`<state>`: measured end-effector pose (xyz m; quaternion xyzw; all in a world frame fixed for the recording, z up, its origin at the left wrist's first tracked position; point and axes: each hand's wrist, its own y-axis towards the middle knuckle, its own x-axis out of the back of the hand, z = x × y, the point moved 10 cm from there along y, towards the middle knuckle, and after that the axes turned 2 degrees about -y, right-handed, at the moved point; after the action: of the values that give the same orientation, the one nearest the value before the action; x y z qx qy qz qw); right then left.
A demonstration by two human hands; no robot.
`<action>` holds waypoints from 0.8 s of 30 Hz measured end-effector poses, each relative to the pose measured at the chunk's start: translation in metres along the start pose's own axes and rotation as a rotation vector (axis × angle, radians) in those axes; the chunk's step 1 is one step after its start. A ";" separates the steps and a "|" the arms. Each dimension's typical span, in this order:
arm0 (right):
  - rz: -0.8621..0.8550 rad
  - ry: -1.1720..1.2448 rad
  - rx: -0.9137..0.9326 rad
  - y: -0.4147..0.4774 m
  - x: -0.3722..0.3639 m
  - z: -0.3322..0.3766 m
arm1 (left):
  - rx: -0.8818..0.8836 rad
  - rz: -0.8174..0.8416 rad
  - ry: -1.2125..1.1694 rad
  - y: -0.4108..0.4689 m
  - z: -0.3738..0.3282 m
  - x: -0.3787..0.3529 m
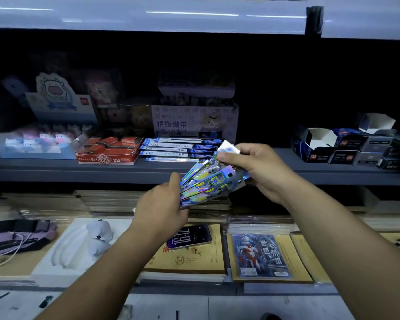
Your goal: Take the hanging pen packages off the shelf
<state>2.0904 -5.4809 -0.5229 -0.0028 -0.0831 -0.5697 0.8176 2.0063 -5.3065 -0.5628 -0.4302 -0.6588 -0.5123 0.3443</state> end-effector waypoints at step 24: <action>-0.083 -0.100 0.037 -0.006 0.003 0.010 | -0.010 0.017 -0.097 -0.008 0.001 -0.002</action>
<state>2.0845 -5.4849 -0.5136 -0.0125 -0.1344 -0.6005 0.7881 1.9996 -5.3071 -0.5677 -0.4618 -0.6685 -0.4912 0.3140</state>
